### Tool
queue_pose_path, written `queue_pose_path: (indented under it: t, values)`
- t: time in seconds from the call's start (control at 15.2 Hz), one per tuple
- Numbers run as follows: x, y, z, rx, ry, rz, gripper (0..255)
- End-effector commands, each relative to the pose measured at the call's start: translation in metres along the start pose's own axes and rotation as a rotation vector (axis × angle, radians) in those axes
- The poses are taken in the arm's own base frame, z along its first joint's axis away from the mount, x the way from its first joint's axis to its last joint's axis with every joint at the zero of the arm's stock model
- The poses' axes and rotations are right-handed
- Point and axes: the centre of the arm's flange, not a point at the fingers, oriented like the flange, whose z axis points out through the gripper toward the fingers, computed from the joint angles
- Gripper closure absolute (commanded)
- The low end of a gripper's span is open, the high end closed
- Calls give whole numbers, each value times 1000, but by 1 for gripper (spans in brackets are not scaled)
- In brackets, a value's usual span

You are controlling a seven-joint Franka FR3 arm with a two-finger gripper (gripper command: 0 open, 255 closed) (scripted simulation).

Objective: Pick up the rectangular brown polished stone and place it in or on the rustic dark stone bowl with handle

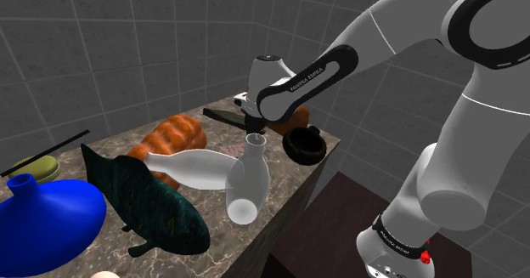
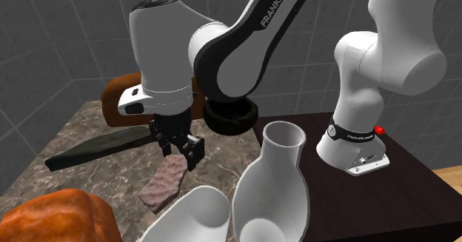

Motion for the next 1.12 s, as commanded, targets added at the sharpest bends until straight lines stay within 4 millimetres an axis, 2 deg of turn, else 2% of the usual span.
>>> queue_pose_path:
  t: [0.0,1.06]
  values:
    - [0,1,-10,0,0,0,255]
    - [1,5,-94,0,0,0,255]
